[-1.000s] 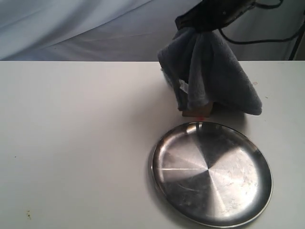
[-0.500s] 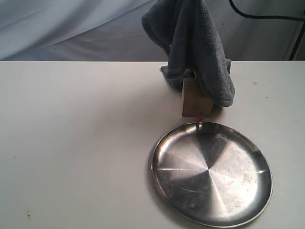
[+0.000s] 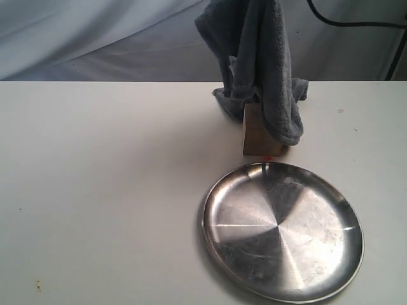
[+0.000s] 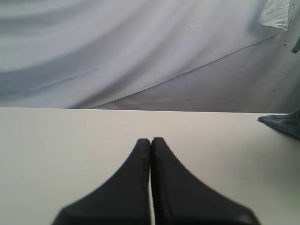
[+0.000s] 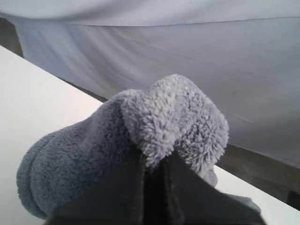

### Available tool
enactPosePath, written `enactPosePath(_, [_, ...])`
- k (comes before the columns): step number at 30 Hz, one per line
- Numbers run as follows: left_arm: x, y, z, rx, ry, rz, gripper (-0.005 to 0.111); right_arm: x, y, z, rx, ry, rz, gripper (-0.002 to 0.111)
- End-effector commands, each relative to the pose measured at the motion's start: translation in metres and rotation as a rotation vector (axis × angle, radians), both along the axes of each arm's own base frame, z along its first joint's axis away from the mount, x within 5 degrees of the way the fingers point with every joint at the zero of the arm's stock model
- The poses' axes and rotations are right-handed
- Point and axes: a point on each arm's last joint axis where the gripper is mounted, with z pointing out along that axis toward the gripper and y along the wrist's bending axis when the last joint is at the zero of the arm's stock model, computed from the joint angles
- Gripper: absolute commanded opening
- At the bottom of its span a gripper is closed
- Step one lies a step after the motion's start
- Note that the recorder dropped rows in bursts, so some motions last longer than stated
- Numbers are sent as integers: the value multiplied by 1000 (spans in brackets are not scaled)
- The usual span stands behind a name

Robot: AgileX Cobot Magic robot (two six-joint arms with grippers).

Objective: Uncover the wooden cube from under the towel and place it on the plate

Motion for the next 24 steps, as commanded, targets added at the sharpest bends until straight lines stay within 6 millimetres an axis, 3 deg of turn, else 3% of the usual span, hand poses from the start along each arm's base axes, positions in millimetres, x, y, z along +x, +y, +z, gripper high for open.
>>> enactPosePath(1, [0,0,-1,-2,-1,0,1,5,-10,2,-29,-47,-99,0])
enactPosePath(6, [0,0,-1,-2,-1,0,1,11,-23,5,-128,-124,-216,0])
enactPosePath(10, [0,0,-1,-2,-1,0,1,22,-29,-6,-183,-152,-303,0])
enactPosePath(18, [0,0,-1,-2,-1,0,1,50,-15,-53,-145,-137,-281,0])
enactPosePath(24, [0,0,-1,-2,-1,0,1,71,-6,-103,-197,-121,-246,0])
